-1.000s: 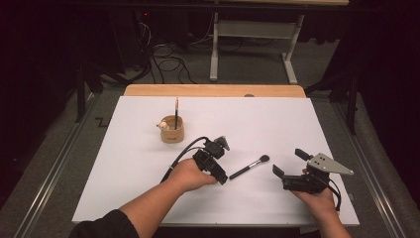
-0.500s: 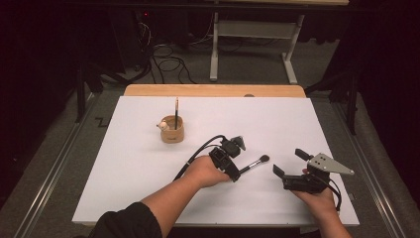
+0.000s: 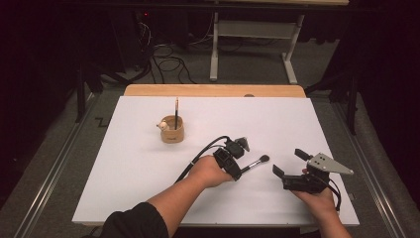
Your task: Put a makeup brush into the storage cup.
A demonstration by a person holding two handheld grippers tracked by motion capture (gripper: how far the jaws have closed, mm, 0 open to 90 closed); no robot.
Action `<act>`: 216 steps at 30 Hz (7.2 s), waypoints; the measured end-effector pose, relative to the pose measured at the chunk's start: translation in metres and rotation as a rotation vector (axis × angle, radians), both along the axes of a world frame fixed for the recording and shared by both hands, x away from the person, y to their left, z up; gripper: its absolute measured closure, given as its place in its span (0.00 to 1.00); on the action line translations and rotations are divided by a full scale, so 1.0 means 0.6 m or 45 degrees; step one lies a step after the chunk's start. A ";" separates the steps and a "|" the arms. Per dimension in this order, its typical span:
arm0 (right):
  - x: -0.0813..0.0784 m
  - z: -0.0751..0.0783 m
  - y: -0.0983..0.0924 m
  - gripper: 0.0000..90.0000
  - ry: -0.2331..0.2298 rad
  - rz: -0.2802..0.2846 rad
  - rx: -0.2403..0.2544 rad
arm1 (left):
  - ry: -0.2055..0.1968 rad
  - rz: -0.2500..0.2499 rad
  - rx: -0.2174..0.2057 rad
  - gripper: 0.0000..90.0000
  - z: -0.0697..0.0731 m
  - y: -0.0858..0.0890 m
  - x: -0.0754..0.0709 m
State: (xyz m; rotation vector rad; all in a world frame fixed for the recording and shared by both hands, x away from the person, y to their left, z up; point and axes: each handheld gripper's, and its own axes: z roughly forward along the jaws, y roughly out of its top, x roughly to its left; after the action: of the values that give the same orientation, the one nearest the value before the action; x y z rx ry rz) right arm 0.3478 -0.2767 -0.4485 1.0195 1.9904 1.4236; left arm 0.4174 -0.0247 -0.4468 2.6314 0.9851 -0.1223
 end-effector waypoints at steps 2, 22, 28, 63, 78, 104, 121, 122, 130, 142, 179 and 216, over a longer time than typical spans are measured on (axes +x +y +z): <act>0.000 0.000 0.000 0.01 0.001 -0.002 0.002 | 0.003 -0.001 0.001 0.67 -0.001 -0.001 0.000; 0.001 -0.002 0.001 0.01 0.009 0.001 -0.004 | -0.009 -0.066 0.044 0.78 -0.005 -0.012 -0.002; 0.001 -0.002 0.000 0.01 0.010 -0.001 -0.003 | -0.037 -0.084 0.067 0.80 -0.005 -0.015 -0.007; 0.001 -0.002 0.000 0.01 0.010 0.000 -0.007 | -0.045 -0.074 0.087 0.88 -0.005 -0.016 -0.007; 0.002 -0.003 -0.001 0.01 0.006 -0.003 -0.013 | -0.068 -0.063 0.059 0.88 0.009 -0.004 -0.007; 0.003 -0.004 0.001 0.01 0.013 -0.003 -0.016 | -0.062 0.112 0.079 0.88 0.017 0.150 -0.019; 0.004 -0.006 0.001 0.01 0.023 -0.012 -0.020 | -0.041 0.271 0.088 0.88 0.008 0.283 -0.036; 0.003 -0.006 0.001 0.01 0.024 -0.012 -0.019 | -0.032 0.272 0.088 0.88 0.009 0.290 -0.037; 0.004 -0.006 0.001 0.01 0.027 -0.012 -0.018 | -0.057 0.332 0.054 0.88 0.016 0.325 -0.047; 0.004 -0.007 0.000 0.01 0.032 -0.014 -0.014 | -0.220 0.408 -0.179 0.88 0.013 0.351 -0.065; 0.008 -0.014 0.003 0.01 0.058 -0.031 -0.034 | -0.694 0.643 -0.509 0.88 -0.036 0.386 -0.128; 0.002 0.031 0.060 0.01 -0.013 0.046 -0.025 | -0.801 0.574 -0.724 0.88 -0.031 0.397 -0.139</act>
State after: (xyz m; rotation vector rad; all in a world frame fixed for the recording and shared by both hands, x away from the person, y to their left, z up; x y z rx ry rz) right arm 0.3491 -0.2405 -0.4298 0.9706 2.0209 1.4227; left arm 0.3337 0.2134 -0.4657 1.7131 1.0714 0.4388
